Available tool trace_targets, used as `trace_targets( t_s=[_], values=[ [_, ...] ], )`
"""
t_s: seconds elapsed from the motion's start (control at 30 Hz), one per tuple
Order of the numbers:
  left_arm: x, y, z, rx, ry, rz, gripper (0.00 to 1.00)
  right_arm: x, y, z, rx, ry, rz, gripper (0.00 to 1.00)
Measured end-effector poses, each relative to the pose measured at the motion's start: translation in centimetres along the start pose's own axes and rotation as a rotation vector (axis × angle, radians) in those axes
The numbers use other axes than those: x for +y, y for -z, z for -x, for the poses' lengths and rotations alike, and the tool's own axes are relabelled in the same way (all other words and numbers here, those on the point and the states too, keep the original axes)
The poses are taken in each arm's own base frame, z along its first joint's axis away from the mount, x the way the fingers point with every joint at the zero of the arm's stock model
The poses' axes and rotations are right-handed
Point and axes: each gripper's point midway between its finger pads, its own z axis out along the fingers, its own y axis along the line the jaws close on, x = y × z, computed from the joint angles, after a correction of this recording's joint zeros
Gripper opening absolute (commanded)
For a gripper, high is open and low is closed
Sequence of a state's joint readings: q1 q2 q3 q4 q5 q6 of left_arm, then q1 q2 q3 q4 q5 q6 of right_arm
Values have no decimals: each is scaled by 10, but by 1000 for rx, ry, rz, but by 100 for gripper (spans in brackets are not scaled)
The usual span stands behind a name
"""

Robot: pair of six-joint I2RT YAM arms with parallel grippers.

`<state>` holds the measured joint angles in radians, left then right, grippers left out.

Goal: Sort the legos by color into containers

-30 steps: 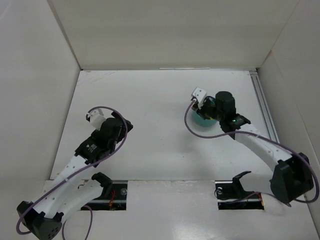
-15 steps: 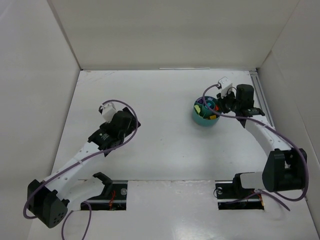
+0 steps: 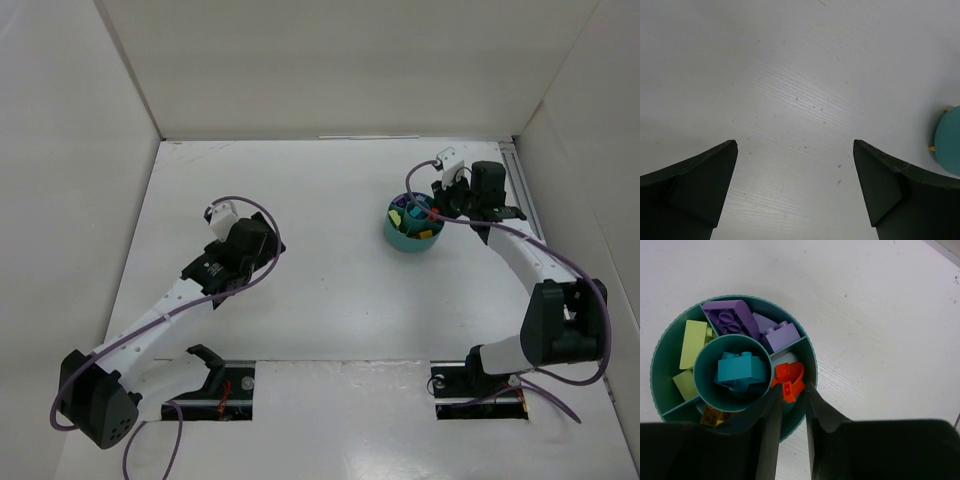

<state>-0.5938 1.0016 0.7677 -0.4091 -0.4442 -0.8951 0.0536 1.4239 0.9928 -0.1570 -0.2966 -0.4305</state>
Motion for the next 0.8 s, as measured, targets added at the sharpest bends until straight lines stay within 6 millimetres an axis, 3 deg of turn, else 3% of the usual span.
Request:
trace_targets(
  t_s=[0.2,0.37,0.4,0.43,0.47,0.63,0.8],
  values=[
    [-2,0,1,0,-2,-1,100,1,0,1,-4,-4,5,40],
    [-1,-1,0,2,-4,2,100,0,6,9,-26,-2,-3,56],
    [-1,-1,0,1,-4,2,100,-1,12,13,-36,1,-12,66],
    [-1,-1,0,2,-4,2,100,-2,19,18,-51,4,-26,76],
    [-1,-1,0,2,-3,2,100,-4,27,22,-67,7,-45,100],
    [-1,2,2,-3,6,-4,100,-18,90,31,-128,17,-209,100],
    [-1,8,5,-10,17,-14,100,-30,155,15,-117,-39,-435,100]
  ],
)
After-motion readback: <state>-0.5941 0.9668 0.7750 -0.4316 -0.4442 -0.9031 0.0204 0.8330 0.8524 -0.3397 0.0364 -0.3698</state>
